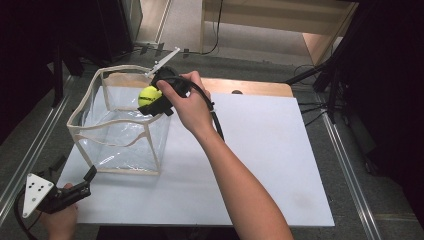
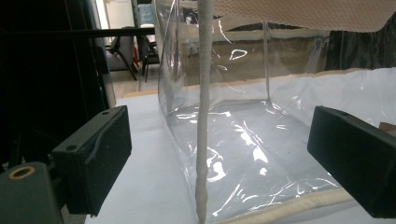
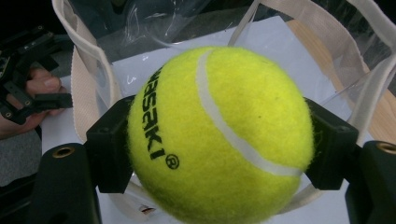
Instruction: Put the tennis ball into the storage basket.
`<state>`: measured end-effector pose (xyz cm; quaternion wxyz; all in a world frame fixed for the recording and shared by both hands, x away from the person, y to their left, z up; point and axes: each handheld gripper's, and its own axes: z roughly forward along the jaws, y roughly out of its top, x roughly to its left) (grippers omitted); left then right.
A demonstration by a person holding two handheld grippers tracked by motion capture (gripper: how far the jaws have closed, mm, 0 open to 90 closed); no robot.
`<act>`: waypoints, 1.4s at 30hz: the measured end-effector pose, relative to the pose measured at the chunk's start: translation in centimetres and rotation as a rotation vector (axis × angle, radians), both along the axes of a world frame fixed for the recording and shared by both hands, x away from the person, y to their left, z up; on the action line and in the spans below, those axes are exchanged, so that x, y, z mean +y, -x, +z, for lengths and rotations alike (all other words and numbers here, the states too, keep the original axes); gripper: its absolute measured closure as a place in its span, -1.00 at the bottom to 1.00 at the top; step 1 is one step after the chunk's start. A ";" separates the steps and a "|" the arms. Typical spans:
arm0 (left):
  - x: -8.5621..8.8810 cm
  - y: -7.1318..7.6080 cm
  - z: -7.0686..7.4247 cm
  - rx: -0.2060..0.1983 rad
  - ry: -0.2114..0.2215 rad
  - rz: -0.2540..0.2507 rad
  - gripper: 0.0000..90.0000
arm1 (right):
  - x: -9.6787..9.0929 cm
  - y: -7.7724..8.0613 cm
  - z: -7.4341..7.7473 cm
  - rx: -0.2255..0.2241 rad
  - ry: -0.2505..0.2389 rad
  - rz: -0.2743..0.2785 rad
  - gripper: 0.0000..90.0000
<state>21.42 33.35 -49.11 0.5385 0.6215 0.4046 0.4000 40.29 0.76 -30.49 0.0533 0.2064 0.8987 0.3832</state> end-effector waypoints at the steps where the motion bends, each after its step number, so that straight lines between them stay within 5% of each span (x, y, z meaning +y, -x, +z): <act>1: 0.0 0.0 0.0 -0.002 0.005 0.001 -0.85 | 0.1 -0.1 -0.1 0.003 0.003 0.002 -0.48; 33: -0.1 0.0 0.0 0.000 0.005 0.004 -0.85 | 1.9 -0.8 -2.2 0.095 0.131 -0.023 -0.48; 42: -0.1 -0.1 0.0 -0.001 0.002 0.002 -0.85 | 1.3 0.2 -1.5 0.008 0.091 -0.090 -0.81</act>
